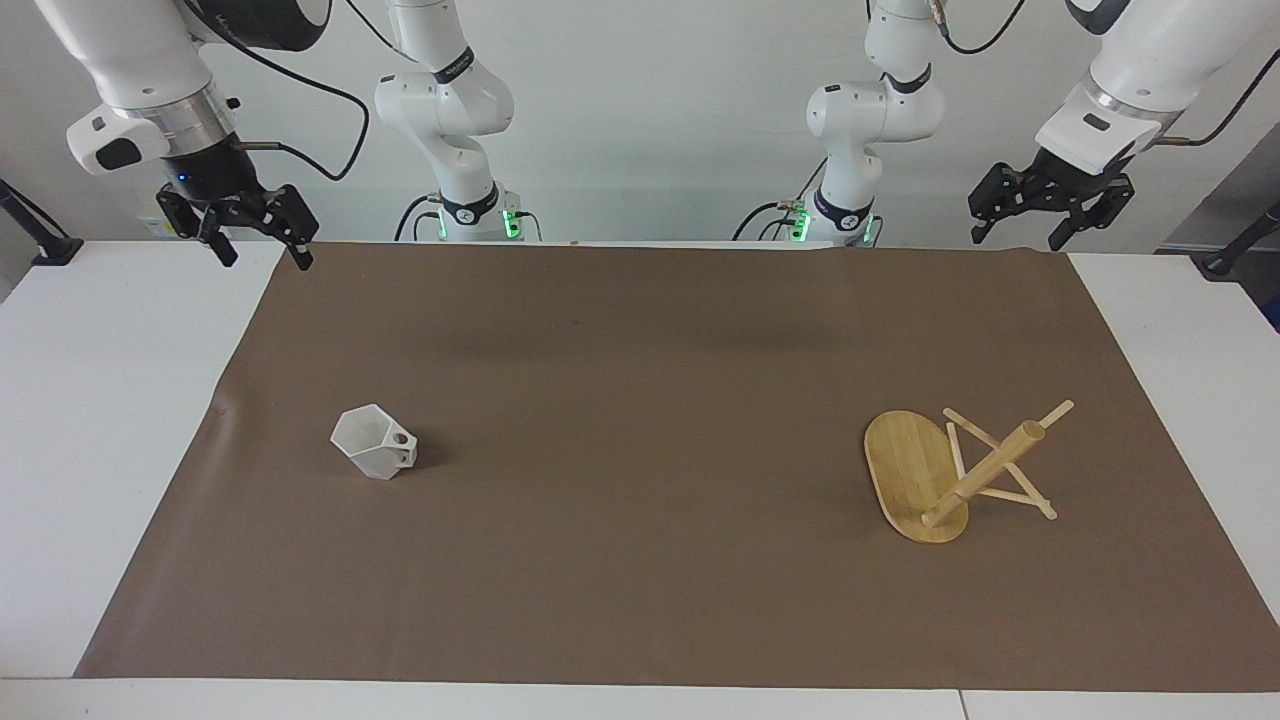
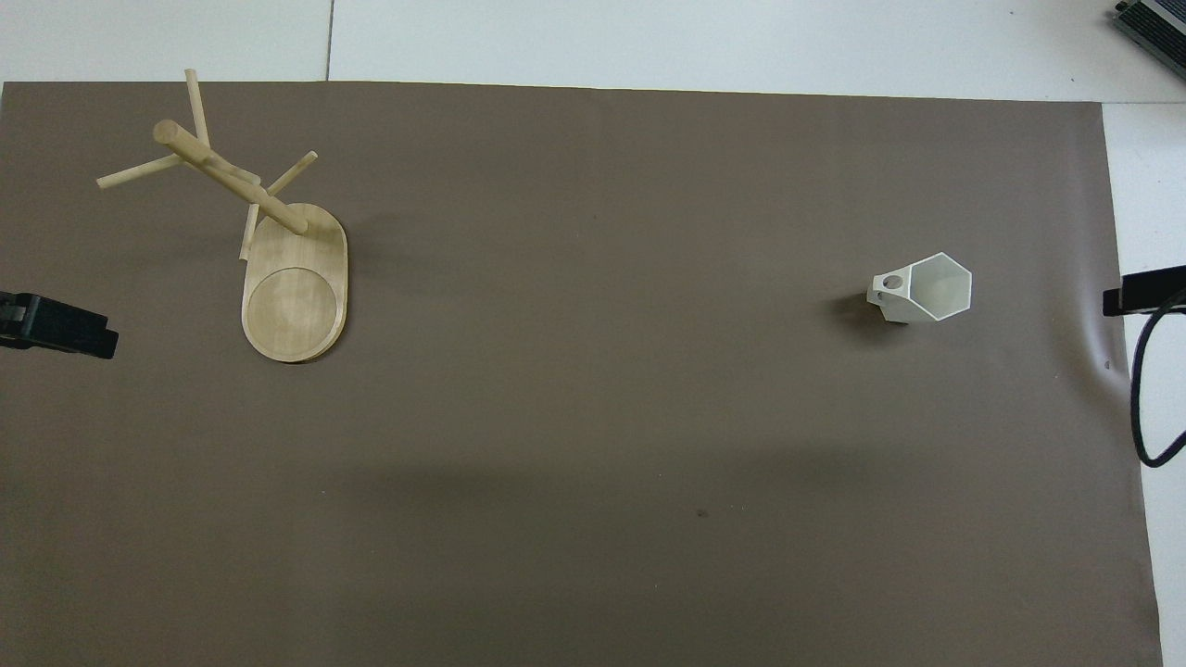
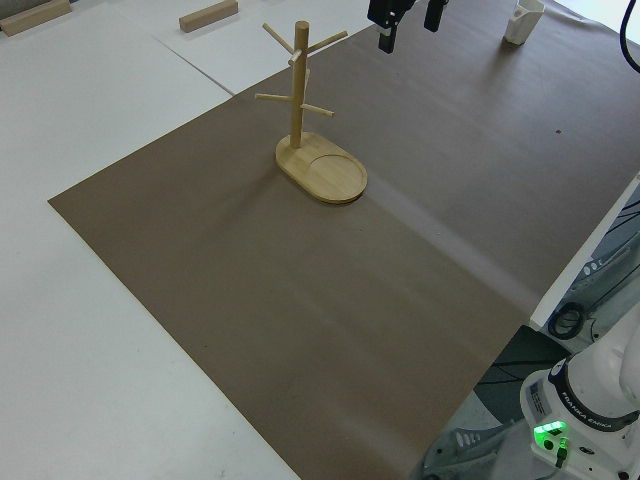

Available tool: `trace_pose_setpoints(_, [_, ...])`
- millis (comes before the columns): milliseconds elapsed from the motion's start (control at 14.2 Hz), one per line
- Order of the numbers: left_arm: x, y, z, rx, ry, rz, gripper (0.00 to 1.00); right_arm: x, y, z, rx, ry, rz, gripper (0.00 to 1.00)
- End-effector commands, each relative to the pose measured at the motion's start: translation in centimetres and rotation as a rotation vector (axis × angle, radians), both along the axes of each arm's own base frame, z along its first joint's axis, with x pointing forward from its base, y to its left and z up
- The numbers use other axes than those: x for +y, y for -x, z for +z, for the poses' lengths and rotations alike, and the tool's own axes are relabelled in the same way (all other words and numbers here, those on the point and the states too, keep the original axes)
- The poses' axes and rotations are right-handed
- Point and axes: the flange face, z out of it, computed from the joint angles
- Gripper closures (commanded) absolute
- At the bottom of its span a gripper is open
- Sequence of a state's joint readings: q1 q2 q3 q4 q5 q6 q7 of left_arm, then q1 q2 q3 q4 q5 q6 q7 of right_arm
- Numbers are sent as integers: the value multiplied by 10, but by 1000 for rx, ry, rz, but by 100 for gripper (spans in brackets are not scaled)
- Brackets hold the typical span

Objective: Hang cup on rack

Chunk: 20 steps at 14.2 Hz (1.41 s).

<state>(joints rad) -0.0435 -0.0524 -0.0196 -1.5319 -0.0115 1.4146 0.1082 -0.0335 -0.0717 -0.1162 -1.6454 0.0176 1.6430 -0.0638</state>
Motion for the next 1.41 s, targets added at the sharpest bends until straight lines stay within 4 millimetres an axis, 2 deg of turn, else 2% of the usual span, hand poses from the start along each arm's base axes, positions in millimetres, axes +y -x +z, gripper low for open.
trace_pose_setpoints(0, [4, 8, 0, 4, 3, 11, 0, -2, 11, -1, 17, 11, 16, 0])
trace_pose_setpoints(492, [4, 8, 0, 6, 2, 13, 0, 7, 12, -3, 32, 8, 33, 0])
trace_pose_setpoints(1337, [4, 8, 0, 4, 3, 11, 0, -3, 9, 1, -7, 18, 46, 0])
